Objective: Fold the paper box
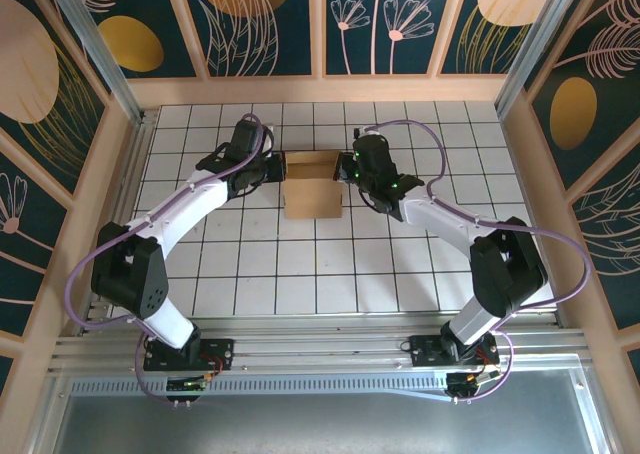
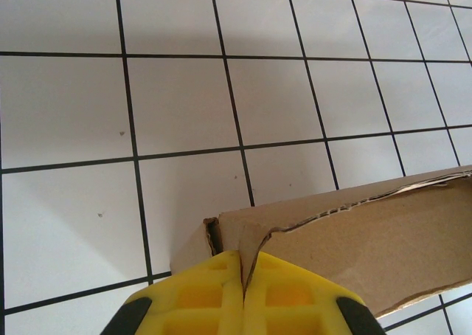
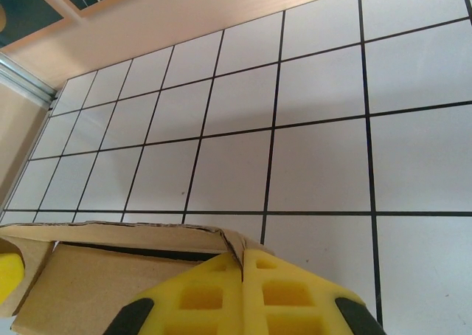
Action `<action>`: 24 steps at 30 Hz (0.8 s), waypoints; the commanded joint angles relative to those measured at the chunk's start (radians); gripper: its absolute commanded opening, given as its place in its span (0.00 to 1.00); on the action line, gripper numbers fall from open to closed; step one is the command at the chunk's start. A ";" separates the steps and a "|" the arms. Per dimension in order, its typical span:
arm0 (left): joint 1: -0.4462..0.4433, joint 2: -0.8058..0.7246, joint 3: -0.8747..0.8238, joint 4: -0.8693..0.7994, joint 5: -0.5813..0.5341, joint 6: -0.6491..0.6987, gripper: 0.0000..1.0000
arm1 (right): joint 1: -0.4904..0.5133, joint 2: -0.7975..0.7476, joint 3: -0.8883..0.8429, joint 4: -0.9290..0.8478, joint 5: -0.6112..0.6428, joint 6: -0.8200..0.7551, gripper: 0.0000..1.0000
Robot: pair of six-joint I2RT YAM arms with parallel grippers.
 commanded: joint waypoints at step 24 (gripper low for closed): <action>-0.033 -0.032 -0.045 0.009 0.013 -0.054 0.00 | 0.081 0.005 -0.146 -0.003 0.106 -0.056 0.00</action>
